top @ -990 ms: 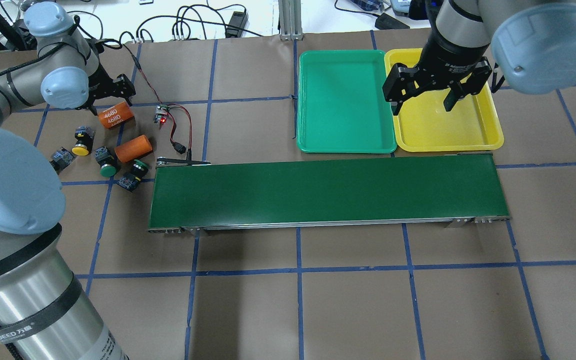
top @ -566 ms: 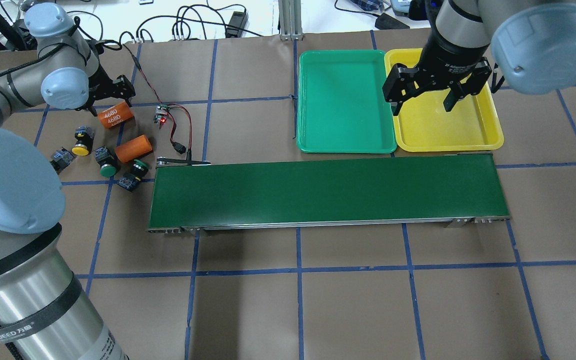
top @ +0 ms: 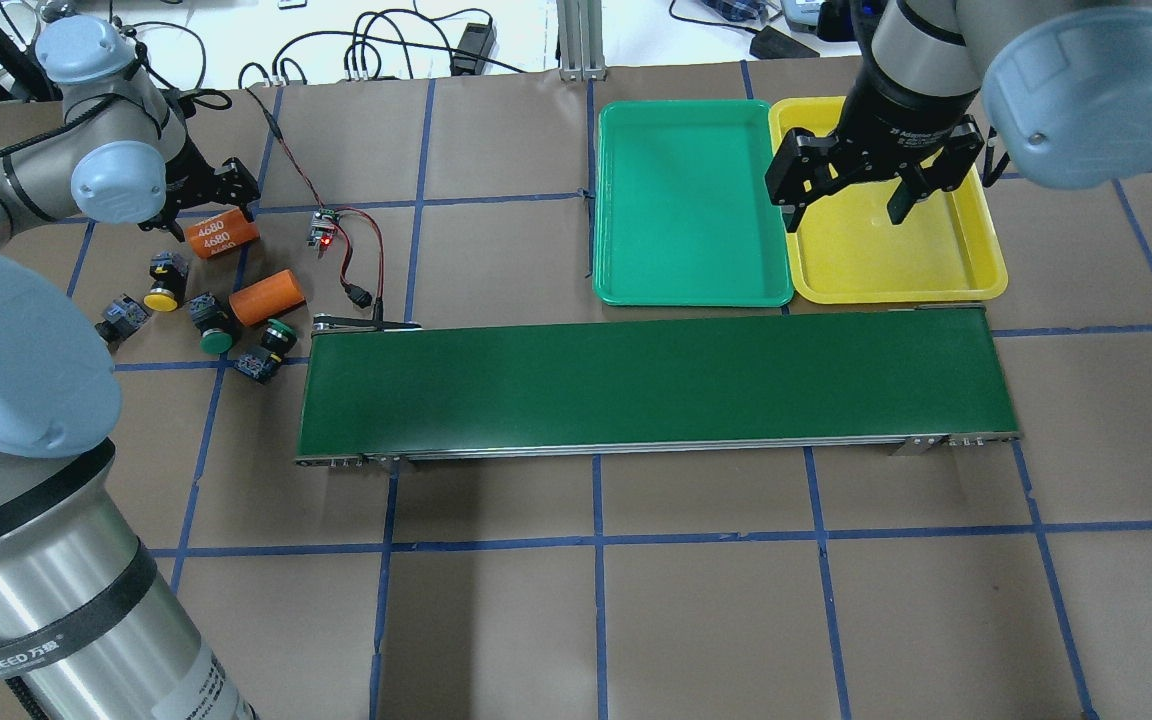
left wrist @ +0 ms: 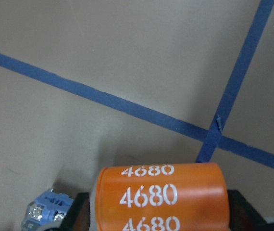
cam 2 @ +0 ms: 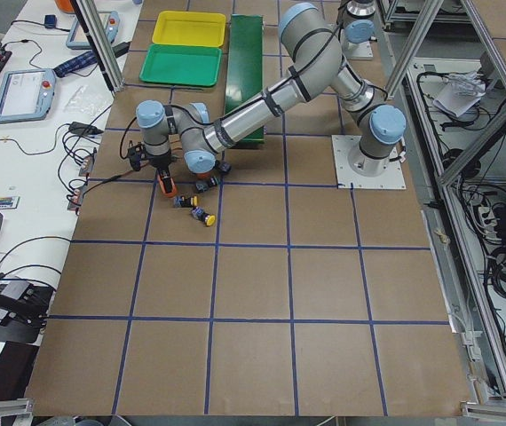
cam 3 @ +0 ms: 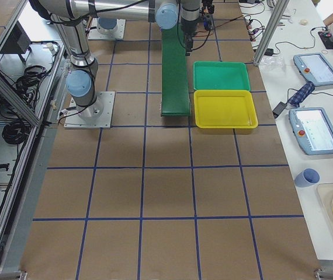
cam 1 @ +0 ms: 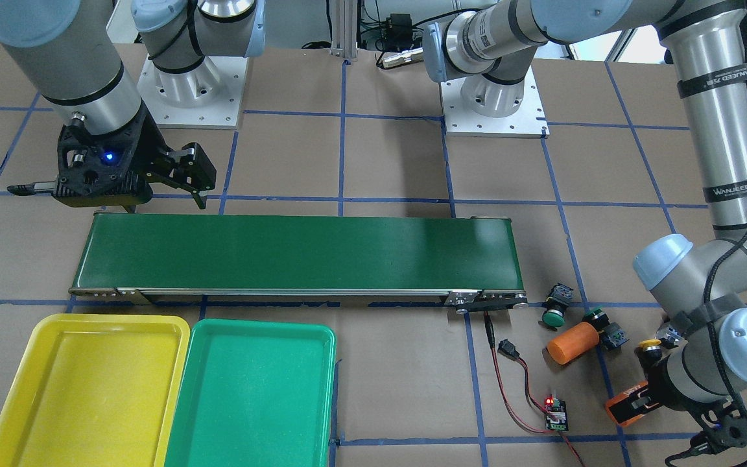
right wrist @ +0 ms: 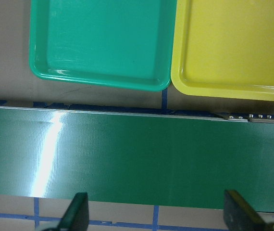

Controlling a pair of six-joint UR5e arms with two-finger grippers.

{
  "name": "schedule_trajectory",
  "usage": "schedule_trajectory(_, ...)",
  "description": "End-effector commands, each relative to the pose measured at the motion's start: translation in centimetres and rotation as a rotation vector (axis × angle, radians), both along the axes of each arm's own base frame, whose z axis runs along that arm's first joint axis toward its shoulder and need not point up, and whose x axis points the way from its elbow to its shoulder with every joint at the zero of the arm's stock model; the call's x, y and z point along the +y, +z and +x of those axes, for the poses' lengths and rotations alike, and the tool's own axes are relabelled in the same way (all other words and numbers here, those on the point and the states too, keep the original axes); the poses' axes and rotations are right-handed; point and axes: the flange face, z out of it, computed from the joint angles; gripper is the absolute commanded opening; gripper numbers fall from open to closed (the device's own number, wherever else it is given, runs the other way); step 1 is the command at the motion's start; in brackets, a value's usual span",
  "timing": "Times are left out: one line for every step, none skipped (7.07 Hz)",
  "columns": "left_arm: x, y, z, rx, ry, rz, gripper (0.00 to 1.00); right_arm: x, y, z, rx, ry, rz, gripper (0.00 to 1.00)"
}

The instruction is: Sort buttons by color to trays

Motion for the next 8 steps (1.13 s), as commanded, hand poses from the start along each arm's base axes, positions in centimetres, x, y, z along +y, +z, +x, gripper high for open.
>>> schedule_trajectory(0.0,-0.9,0.0,0.008,0.001,0.009,1.00,0.0,0.0,0.0,0.000,-0.001,0.001,1.00)
schedule_trajectory(-0.1,-1.1,0.0,0.009,-0.001,0.010,0.90,0.0,0.0,0.0,0.000,-0.001,0.002,1.00)
schedule_trajectory(-0.1,-1.2,-0.3,0.002,-0.006,0.016,0.26,0.0,0.0,0.0,0.000,-0.001,0.002,1.00)
schedule_trajectory(-0.1,0.0,-1.2,0.002,-0.019,0.007,0.00,0.0,0.0,0.1,0.000,0.001,0.002,1.00)
schedule_trajectory(0.6,2.5,-2.4,0.011,-0.068,0.002,0.00,0.0,0.0,0.0,0.000,-0.001,0.002,1.00)
schedule_trajectory(1.5,6.4,-4.8,0.015,-0.184,-0.028,0.00,0.0,0.0,0.1,0.000,0.001,0.002,1.00)
schedule_trajectory(4.0,9.1,-9.0,0.027,-0.235,-0.003,0.00,0.0,0.0,0.1,0.000,0.001,0.002,1.00)
schedule_trajectory(7.4,10.2,-13.4,0.083,-0.293,0.019,0.00,0.0,0.0,0.1,0.000,0.001,0.002,1.00)
